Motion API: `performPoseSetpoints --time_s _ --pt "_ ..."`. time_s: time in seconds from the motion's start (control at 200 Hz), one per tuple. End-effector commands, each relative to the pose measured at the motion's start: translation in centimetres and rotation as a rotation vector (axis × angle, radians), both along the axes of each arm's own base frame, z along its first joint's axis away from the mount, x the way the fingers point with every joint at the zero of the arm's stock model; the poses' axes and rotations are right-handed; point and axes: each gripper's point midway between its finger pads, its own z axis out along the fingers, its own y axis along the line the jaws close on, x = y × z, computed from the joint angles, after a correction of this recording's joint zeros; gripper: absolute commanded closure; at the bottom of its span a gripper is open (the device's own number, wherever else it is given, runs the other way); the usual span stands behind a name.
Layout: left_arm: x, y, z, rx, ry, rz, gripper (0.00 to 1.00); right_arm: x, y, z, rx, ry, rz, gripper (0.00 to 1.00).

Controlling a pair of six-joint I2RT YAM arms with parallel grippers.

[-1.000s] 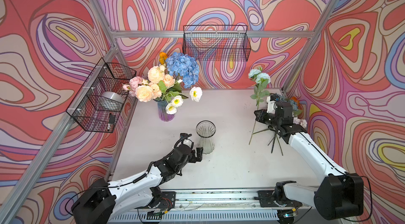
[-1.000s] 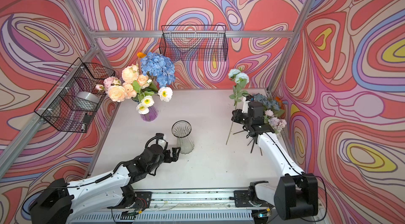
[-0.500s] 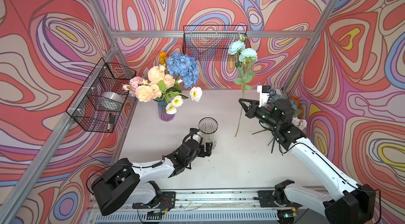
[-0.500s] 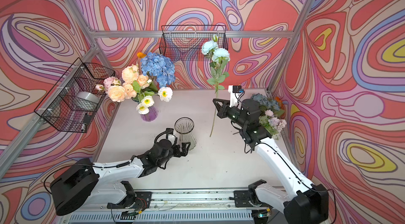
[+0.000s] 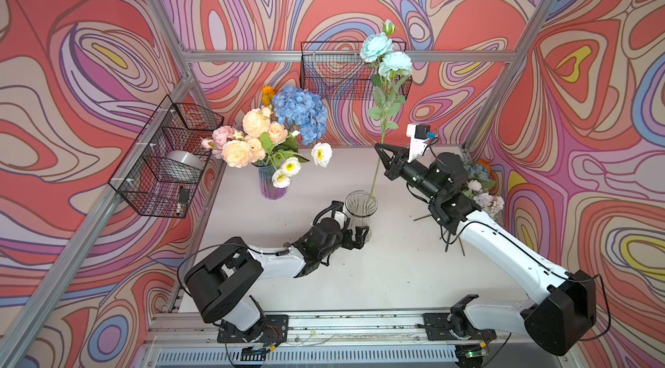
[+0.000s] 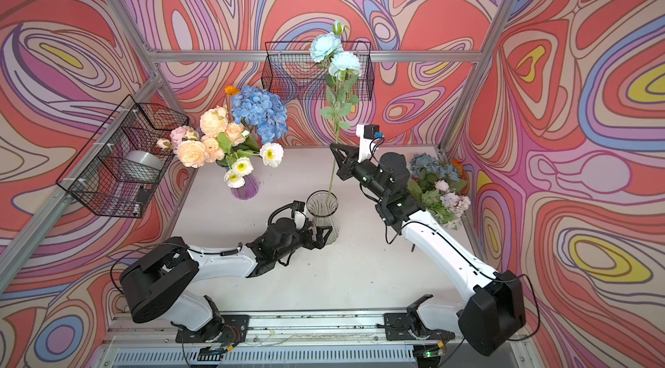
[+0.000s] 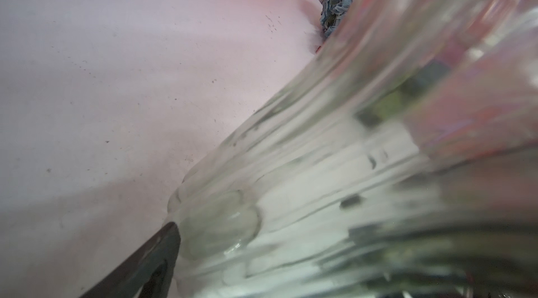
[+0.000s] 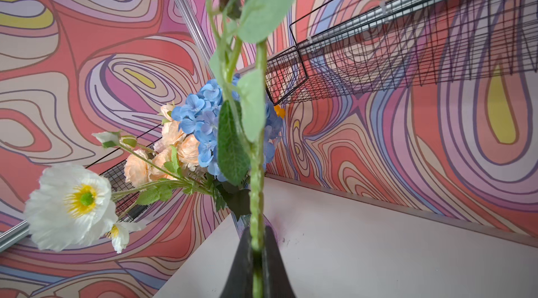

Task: Arrange the flowers into the vase
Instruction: 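Lift the pale blue roses upright and carry them over the clear vase, then lower the rose stems into the clear vase and open the right gripper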

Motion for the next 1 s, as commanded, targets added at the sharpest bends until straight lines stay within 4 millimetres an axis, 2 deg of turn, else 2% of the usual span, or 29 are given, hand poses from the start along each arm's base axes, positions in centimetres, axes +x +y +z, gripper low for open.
performPoseSetpoints --time_s 0.0,0.165,0.235,0.27,0.28,0.305,0.446,0.551,0.696,0.856,0.992 --pt "0.1 -1.4 1.8 -0.064 -0.040 -0.034 0.00 -0.4 0.5 2.3 -0.008 -0.094 -0.015 1.00" --pt "-0.2 0.3 2.4 -0.019 -0.057 0.008 0.00 -0.8 1.3 0.8 -0.043 -0.082 0.002 1.00" --pt "-0.6 1.8 2.5 0.007 -0.059 0.042 0.00 -1.1 1.8 -0.4 -0.059 -0.076 0.019 1.00" --pt "-0.6 2.3 3.2 0.004 -0.068 0.060 0.00 -1.2 2.1 -1.1 -0.066 -0.074 0.027 1.00" --pt "-1.0 3.0 2.2 0.024 -0.053 0.067 0.00 -1.3 2.1 -1.2 -0.066 -0.076 0.031 1.00" --pt "-1.3 3.7 1.9 0.036 -0.048 0.078 0.00 -1.5 2.4 -1.7 -0.071 -0.081 0.042 1.00" --pt "-2.5 6.6 2.7 0.055 -0.059 0.136 0.00 -1.9 3.5 -4.2 -0.118 -0.103 0.052 1.00" --pt "-2.9 8.6 4.2 0.055 -0.097 0.187 0.00 -1.8 4.1 -6.1 -0.150 -0.099 0.045 1.00" --pt "-2.7 10.2 7.2 0.035 -0.183 0.237 0.00 -1.7 4.9 -9.2 -0.210 -0.064 0.030 1.00" --pt "-2.1 10.9 9.9 -0.005 -0.258 0.273 0.00 -1.9 4.8 -11.9 -0.266 -0.021 0.001 1.00" --pt "-1.6 10.5 11.6 -0.023 -0.308 0.265 0.00 -2.1 4.6 -14.4 -0.313 0.029 -0.010 1.00"
